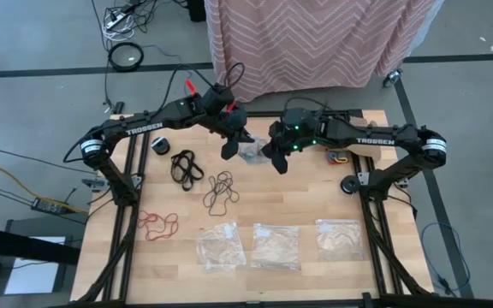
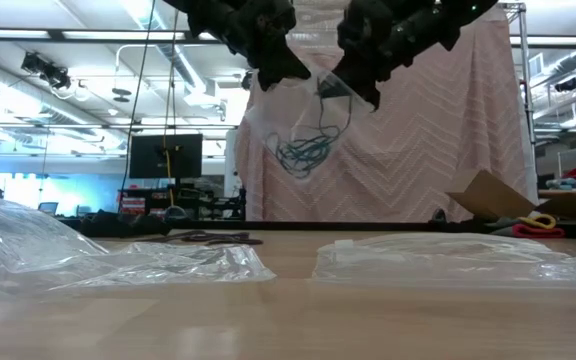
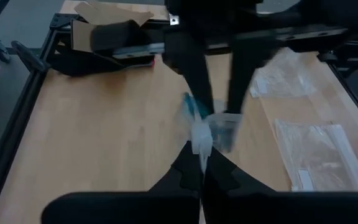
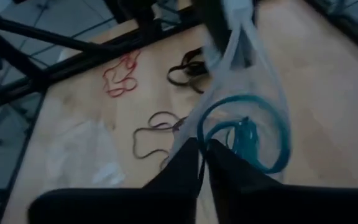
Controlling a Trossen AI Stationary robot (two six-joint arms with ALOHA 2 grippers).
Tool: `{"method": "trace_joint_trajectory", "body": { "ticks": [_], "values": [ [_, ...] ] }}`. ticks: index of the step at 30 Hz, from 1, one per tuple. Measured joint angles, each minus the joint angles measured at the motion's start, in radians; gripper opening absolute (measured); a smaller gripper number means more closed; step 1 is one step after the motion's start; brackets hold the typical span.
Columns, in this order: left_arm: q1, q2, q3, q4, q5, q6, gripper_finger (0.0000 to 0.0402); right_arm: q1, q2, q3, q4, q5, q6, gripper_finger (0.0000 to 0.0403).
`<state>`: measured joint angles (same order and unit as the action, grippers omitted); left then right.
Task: Sort rubber bands
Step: Put the blue rubber band into the top transparent zip bag
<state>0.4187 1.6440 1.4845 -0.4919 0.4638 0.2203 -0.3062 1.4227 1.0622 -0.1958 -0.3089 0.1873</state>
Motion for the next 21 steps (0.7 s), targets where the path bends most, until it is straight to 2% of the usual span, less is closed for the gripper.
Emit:
{"method": "trace_joint_trajectory", "body": {
  "ticks": [6, 11, 16, 21],
  "values": [
    [0.000, 0.000, 0.000, 0.001, 0.004, -0.002, 0.0000, -0.009, 0.000, 0.000, 0.020, -0.055, 0.047, 0.0148],
    [-0.001, 0.000, 0.000, 0.013, 0.023, -0.017, 0.0000, -0.010, 0.000, 0.000, 0.020, -0.027, 0.098, 0.0220],
    [-0.002, 0.000, 0.000, 0.027, 0.030, -0.022, 0.0000, -0.010, 0.000, 0.000, 0.035, -0.002, 0.166, 0.0235],
    [-0.002, 0.000, 0.000, 0.014, 0.036, -0.023, 0.0000, -0.011, -0.001, 0.000, 0.068, -0.016, 0.218, 0.0214]
  ]
}}
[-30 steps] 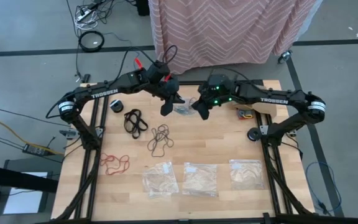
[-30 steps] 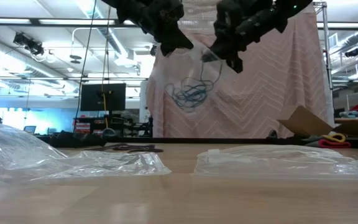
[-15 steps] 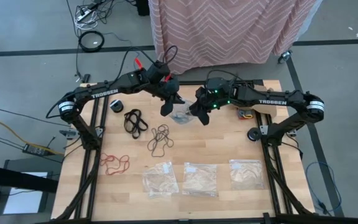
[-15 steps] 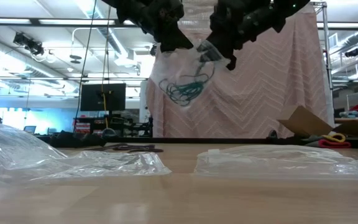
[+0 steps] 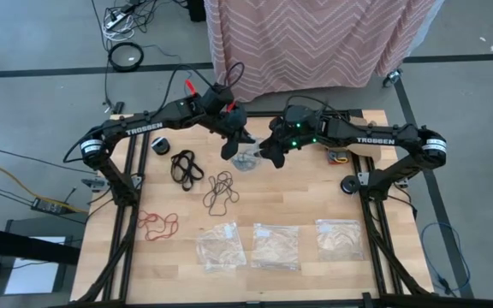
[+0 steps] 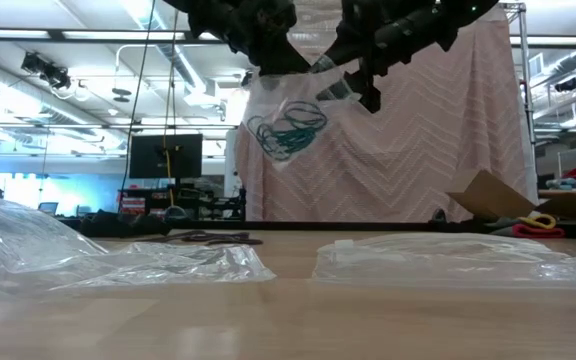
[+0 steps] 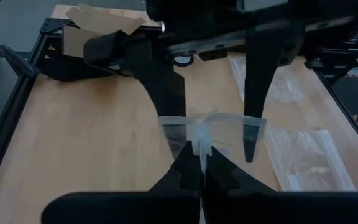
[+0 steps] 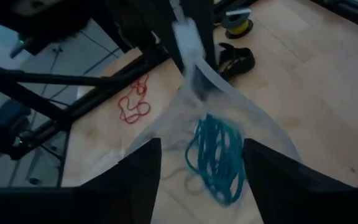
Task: Sort rubber bands
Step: Put the blue rubber band into the top transparent zip bag
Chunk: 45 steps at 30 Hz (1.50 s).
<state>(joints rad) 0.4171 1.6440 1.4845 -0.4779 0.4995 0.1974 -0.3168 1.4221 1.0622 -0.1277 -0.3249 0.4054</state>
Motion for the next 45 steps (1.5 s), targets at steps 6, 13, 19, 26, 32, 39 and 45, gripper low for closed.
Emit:
{"method": "trace_joint_trajectory", "body": {
  "ticks": [6, 13, 19, 26, 32, 39, 45],
  "values": [
    [0.000, 0.000, 0.000, -0.011, 0.003, 0.000, 0.0000, 0.000, -0.002, 0.000, 0.032, -0.028, 0.046, 0.0189],
    [0.000, 0.000, 0.000, 0.034, 0.023, -0.005, 0.0000, 0.004, -0.002, 0.000, 0.037, -0.029, 0.032, 0.0202],
    [0.000, 0.000, 0.000, 0.045, 0.019, -0.050, 0.0000, -0.025, -0.002, 0.000, 0.131, -0.101, 0.008, 0.0231],
    [0.002, -0.001, 0.000, 0.059, -0.016, -0.130, 0.0000, -0.066, -0.002, 0.000, 0.161, -0.224, 0.004, 0.0250],
    [0.003, 0.000, 0.000, 0.065, -0.031, -0.167, 0.0000, -0.079, -0.006, 0.001, 0.042, -0.282, 0.035, 0.0246],
    [0.010, 0.001, 0.000, 0.062, -0.028, -0.097, 0.0000, -0.092, -0.025, 0.001, 0.032, -0.274, 0.107, 0.0219],
    [0.022, 0.001, 0.000, 0.063, -0.004, -0.093, 0.0000, -0.115, -0.088, 0.001, -0.010, -0.267, 0.107, 0.0197]
  ]
}}
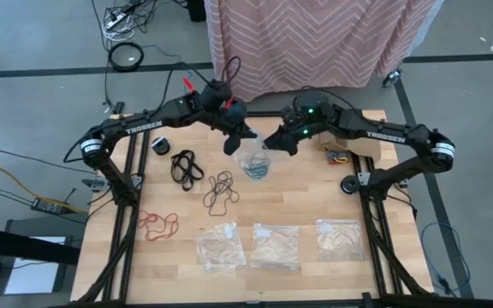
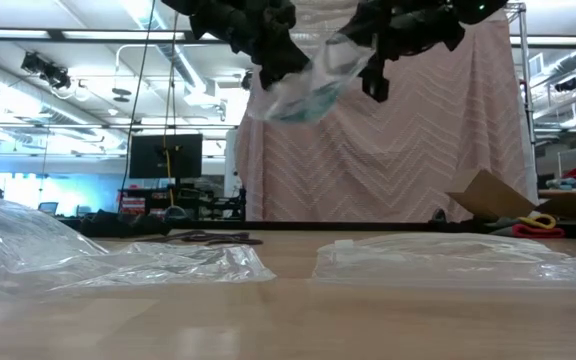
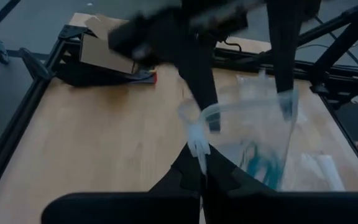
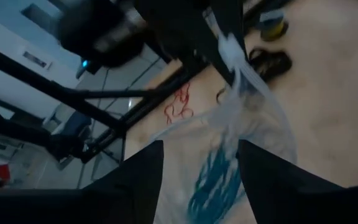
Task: Sort rubber bands
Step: Put the blue rubber band into the top transparent zip bag, then close the top transparent zip bag
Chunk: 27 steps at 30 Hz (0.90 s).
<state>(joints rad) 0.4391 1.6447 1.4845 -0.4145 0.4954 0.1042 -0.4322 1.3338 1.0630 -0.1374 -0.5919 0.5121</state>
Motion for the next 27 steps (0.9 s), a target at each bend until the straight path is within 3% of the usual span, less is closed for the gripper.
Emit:
{"method": "trace_joint_trajectory", "body": {
  "ticks": [11, 21, 27],
  "values": [
    [0.000, 0.000, 0.000, 0.007, 0.053, -0.024, 0.0000, 0.007, -0.109, 0.000, -0.003, 0.184, -0.166, 0.0175],
    [0.000, 0.000, 0.000, 0.057, 0.102, -0.031, 0.0000, 0.027, -0.073, 0.000, -0.002, 0.256, -0.406, 0.0200],
    [0.000, 0.000, 0.000, 0.057, 0.103, -0.033, 0.0000, 0.025, -0.058, 0.000, -0.003, 0.261, -0.438, 0.0206]
  ]
}}
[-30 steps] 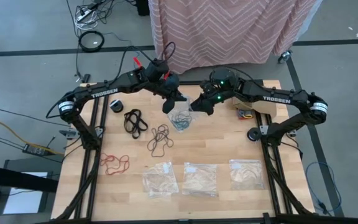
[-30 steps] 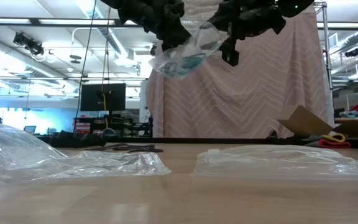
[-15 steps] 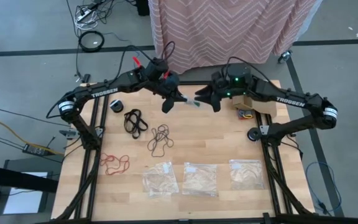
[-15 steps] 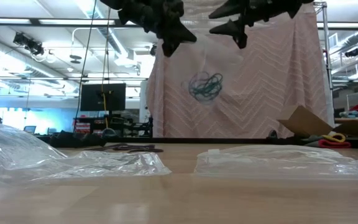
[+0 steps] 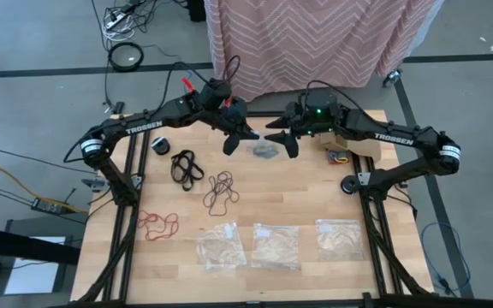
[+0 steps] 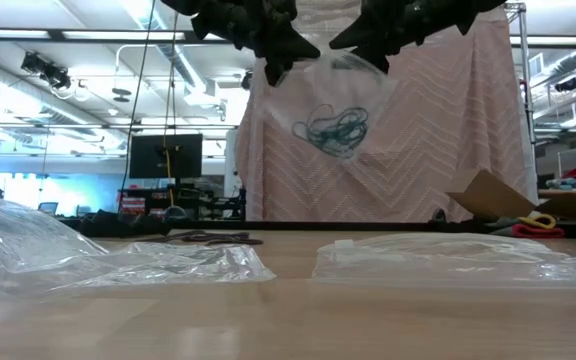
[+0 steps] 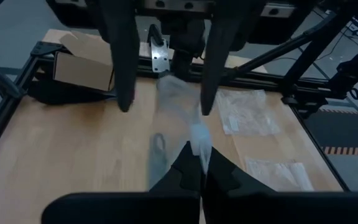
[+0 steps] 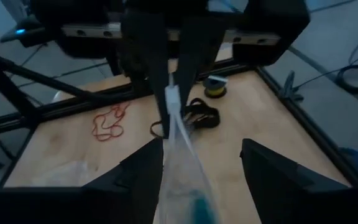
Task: Sort rubber bands
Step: Close the top transparent zip bag
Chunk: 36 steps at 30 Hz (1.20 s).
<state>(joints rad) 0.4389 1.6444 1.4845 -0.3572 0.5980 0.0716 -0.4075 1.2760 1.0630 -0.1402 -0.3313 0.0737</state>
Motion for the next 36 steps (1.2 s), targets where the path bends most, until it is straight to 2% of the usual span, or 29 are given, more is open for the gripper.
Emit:
{"method": "trace_joint_trajectory", "body": {
  "ticks": [4, 8, 11, 14, 16, 26, 36],
  "values": [
    [0.000, 0.000, 0.000, 0.007, 0.000, -0.002, 0.0000, 0.006, 0.015, -0.001, -0.007, -0.012, 0.002, 0.0191],
    [0.000, 0.000, 0.000, 0.031, 0.000, -0.010, 0.0000, 0.007, 0.029, 0.001, 0.003, -0.017, 0.008, 0.0154],
    [0.000, -0.001, 0.000, 0.036, 0.003, -0.024, 0.0000, 0.009, 0.034, 0.000, 0.009, -0.019, 0.012, 0.0105],
    [0.000, -0.001, 0.000, 0.033, 0.004, -0.024, 0.0000, 0.009, 0.034, 0.000, 0.013, -0.019, 0.028, 0.0034],
    [0.000, -0.001, 0.000, 0.032, 0.005, -0.024, 0.0000, 0.009, 0.034, 0.000, 0.017, -0.020, 0.040, 0.0011],
    [0.000, -0.001, 0.000, 0.032, -0.019, -0.025, 0.0029, 0.006, 0.033, 0.000, 0.002, -0.029, 0.083, 0.0000],
    [0.004, -0.011, 0.000, 0.026, -0.021, -0.039, 0.0105, 0.005, 0.033, 0.000, -0.022, -0.040, 0.083, 0.0000]
  ]
}}
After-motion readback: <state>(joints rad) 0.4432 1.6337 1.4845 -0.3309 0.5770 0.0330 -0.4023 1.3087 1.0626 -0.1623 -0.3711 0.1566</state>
